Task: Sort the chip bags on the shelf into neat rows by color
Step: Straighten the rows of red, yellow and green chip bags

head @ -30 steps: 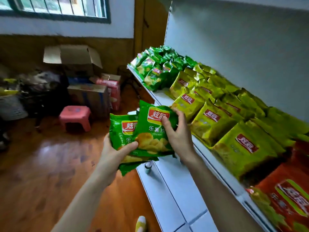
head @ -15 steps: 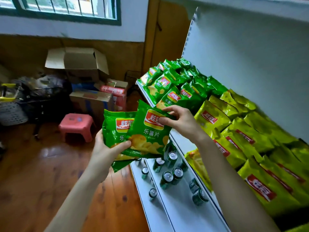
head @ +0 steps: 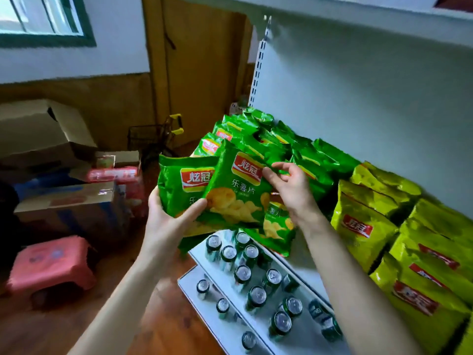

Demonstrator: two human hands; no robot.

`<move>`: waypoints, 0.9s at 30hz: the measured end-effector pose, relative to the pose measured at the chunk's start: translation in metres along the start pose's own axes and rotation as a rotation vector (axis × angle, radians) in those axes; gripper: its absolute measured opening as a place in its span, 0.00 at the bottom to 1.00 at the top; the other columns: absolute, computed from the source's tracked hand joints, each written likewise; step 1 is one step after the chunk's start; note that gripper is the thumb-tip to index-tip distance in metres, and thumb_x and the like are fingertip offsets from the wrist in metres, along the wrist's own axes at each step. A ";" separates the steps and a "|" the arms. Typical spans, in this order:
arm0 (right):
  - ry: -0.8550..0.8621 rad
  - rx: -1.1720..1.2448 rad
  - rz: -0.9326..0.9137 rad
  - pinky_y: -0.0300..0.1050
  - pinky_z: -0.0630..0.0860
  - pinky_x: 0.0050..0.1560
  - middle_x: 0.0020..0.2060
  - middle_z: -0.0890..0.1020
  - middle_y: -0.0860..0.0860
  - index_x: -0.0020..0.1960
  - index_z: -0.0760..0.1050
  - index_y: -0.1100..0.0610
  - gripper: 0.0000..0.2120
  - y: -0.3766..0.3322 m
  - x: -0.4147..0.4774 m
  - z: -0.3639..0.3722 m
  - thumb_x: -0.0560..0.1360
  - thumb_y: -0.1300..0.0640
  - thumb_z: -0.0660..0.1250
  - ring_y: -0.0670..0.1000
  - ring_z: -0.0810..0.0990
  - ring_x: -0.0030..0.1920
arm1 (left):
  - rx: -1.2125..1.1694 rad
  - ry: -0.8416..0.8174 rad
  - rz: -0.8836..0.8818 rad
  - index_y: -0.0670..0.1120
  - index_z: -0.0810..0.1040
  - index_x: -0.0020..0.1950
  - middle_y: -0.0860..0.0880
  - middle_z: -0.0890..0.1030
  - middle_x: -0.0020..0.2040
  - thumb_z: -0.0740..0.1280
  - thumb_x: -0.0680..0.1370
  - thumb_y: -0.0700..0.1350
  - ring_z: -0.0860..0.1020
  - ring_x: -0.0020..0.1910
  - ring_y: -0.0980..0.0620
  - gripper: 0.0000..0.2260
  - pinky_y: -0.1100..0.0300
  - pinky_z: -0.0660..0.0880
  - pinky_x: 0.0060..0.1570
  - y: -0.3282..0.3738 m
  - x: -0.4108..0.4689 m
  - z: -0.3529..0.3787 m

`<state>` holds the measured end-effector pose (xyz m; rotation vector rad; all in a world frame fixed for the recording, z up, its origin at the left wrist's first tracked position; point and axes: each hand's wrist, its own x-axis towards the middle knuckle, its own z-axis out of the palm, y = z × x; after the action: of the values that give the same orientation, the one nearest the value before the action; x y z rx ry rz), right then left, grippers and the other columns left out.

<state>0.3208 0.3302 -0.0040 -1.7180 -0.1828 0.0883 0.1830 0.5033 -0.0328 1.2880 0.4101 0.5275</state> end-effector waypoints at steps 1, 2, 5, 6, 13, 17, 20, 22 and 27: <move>0.076 -0.018 -0.014 0.37 0.75 0.29 0.46 0.80 0.58 0.52 0.72 0.54 0.10 -0.004 0.010 0.001 0.73 0.55 0.69 0.49 0.79 0.36 | -0.001 -0.015 -0.009 0.52 0.68 0.62 0.53 0.80 0.52 0.76 0.62 0.49 0.81 0.50 0.55 0.31 0.56 0.79 0.46 -0.001 0.013 -0.003; 0.165 -0.038 -0.028 0.37 0.75 0.31 0.44 0.79 0.57 0.52 0.72 0.55 0.10 -0.008 0.022 -0.001 0.73 0.55 0.69 0.48 0.78 0.36 | 0.000 -0.028 -0.025 0.53 0.69 0.61 0.52 0.81 0.52 0.78 0.63 0.51 0.81 0.51 0.53 0.30 0.52 0.78 0.50 -0.001 0.024 -0.005; 0.397 -0.120 -0.063 0.34 0.71 0.34 0.44 0.79 0.56 0.56 0.74 0.62 0.15 -0.018 0.069 -0.017 0.73 0.55 0.69 0.47 0.76 0.39 | -0.015 -0.051 -0.053 0.54 0.71 0.58 0.49 0.81 0.53 0.78 0.64 0.50 0.81 0.51 0.51 0.26 0.50 0.78 0.51 -0.005 0.054 -0.008; 0.445 -0.171 -0.068 0.31 0.70 0.33 0.48 0.79 0.57 0.56 0.75 0.63 0.16 -0.021 0.087 -0.023 0.73 0.55 0.69 0.49 0.76 0.42 | -0.030 -0.047 -0.051 0.53 0.70 0.58 0.49 0.81 0.54 0.76 0.65 0.48 0.81 0.51 0.51 0.24 0.52 0.79 0.49 -0.006 0.062 -0.007; 0.469 -0.403 0.003 0.38 0.74 0.44 0.50 0.80 0.58 0.51 0.77 0.62 0.15 -0.019 0.192 -0.027 0.72 0.52 0.69 0.52 0.77 0.48 | 0.010 -0.084 -0.031 0.46 0.70 0.63 0.47 0.81 0.52 0.73 0.66 0.45 0.81 0.48 0.51 0.27 0.63 0.80 0.39 0.002 0.113 -0.002; 0.415 -0.664 0.060 0.50 0.74 0.56 0.55 0.79 0.58 0.53 0.76 0.58 0.14 -0.021 0.198 -0.027 0.74 0.49 0.66 0.56 0.77 0.55 | 0.010 -0.122 -0.038 0.45 0.71 0.63 0.45 0.82 0.53 0.73 0.62 0.49 0.82 0.47 0.49 0.31 0.58 0.81 0.39 0.005 0.138 -0.001; 0.527 -0.868 -0.115 0.48 0.71 0.54 0.55 0.80 0.59 0.59 0.74 0.59 0.15 -0.040 0.173 -0.029 0.76 0.51 0.63 0.59 0.77 0.57 | -0.027 -0.167 -0.054 0.44 0.72 0.61 0.44 0.82 0.50 0.73 0.63 0.48 0.83 0.42 0.51 0.28 0.61 0.79 0.34 0.007 0.152 0.014; 0.474 -0.671 -0.313 0.47 0.74 0.50 0.47 0.82 0.56 0.53 0.76 0.60 0.10 -0.053 0.152 -0.022 0.76 0.55 0.64 0.54 0.81 0.48 | -0.039 -0.217 -0.057 0.45 0.72 0.60 0.45 0.83 0.50 0.73 0.63 0.49 0.83 0.42 0.51 0.28 0.60 0.80 0.36 0.009 0.160 0.029; -0.011 -0.281 -0.198 0.45 0.78 0.44 0.46 0.82 0.52 0.58 0.70 0.52 0.21 -0.059 0.098 0.017 0.68 0.44 0.65 0.49 0.82 0.44 | -0.052 -0.346 -0.066 0.46 0.73 0.58 0.46 0.83 0.50 0.75 0.62 0.51 0.83 0.45 0.49 0.27 0.56 0.80 0.41 0.008 0.173 0.067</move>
<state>0.4102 0.3717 0.0564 -1.9695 -0.3871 -0.0784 0.3607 0.5527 -0.0081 1.2817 0.1488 0.2500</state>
